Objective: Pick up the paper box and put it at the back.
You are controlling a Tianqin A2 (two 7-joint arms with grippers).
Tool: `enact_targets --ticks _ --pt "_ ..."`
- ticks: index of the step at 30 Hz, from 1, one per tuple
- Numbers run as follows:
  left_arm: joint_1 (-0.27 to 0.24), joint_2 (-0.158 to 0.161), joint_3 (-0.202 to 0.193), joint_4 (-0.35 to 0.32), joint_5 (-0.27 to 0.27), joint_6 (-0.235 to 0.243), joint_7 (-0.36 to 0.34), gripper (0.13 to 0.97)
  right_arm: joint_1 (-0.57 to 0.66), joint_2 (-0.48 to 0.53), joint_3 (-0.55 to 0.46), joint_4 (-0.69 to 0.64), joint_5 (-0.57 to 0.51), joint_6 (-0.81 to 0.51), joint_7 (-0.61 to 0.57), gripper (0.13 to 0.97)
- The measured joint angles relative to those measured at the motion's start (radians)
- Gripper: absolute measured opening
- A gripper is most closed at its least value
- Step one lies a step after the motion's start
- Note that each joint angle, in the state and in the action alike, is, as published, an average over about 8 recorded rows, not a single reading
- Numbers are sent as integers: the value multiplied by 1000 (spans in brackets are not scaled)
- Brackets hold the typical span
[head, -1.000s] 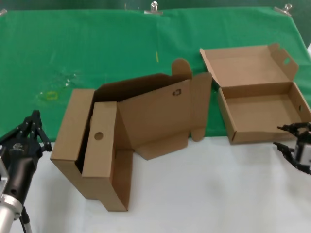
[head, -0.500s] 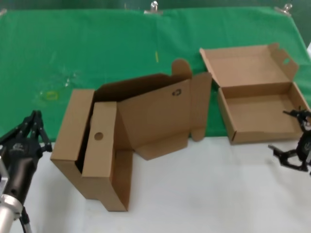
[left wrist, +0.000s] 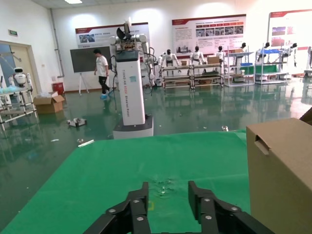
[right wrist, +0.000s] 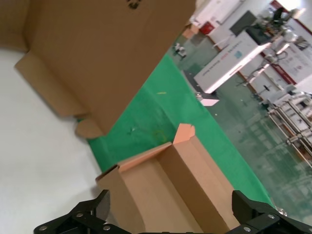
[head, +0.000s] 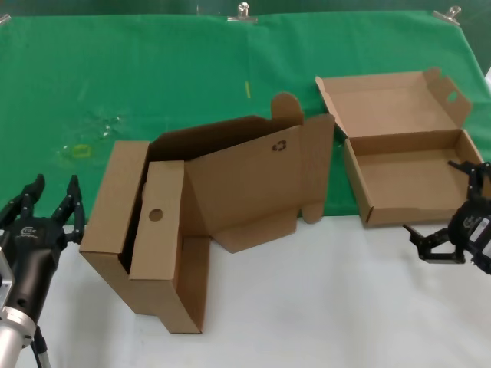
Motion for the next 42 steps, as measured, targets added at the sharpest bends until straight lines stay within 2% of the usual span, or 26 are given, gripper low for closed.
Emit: enact_targets --ticks 2,5,9,14,26,35,42 --pt "0 0 0 0 0 0 0 311 -1 -13 0 2 8 12 8 857" --pt "0 0 0 0 0 0 0 364 -4 -33 0 5 22 30 20 857" --pt "0 0 0 0 0 0 0 364 -7 -60 0 9 39 56 36 891" --pt "0 0 0 0 0 0 0 497 -10 -93 1 15 61 86 55 946" --pt "0 0 0 0 0 0 1 777 -19 -173 1 27 114 160 103 966" --pt "0 0 0 0 0 0 0 905 -25 -233 2 36 153 216 138 966" --pt "0 0 0 0 0 0 0 927 -30 -279 2 44 183 259 166 966"
